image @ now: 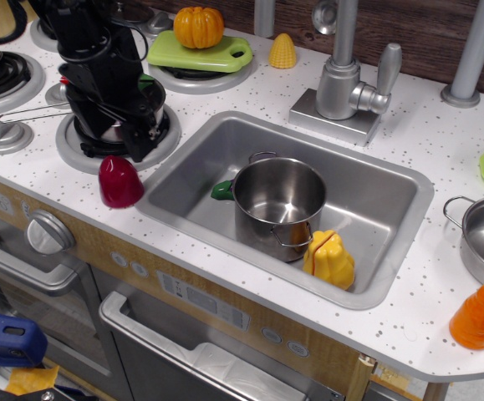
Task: Put sweet potato in pot which is in sink
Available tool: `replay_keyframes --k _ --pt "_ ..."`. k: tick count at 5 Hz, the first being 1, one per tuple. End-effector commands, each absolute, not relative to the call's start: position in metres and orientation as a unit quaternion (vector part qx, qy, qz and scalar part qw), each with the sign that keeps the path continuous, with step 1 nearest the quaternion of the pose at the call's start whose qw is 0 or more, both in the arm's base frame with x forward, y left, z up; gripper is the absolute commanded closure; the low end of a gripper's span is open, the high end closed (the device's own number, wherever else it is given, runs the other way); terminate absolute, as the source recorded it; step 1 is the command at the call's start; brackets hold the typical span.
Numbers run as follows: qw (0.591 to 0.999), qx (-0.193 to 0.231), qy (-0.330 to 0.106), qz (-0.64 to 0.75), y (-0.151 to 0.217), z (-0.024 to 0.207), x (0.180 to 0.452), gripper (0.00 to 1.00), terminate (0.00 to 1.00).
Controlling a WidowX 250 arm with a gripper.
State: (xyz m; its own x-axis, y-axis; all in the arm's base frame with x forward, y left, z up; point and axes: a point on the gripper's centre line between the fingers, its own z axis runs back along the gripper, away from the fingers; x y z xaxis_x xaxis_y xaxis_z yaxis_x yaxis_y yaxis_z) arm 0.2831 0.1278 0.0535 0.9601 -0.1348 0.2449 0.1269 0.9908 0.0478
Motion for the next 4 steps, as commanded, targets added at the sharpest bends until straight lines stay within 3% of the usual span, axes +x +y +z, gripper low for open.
replay_keyframes --k 1,4 --pt "0.989 0.005 -0.144 -0.044 0.14 0.051 0.282 0.0 0.0" --pt "0.988 0.014 -0.156 -0.016 0.138 0.03 0.275 0.0 0.0"
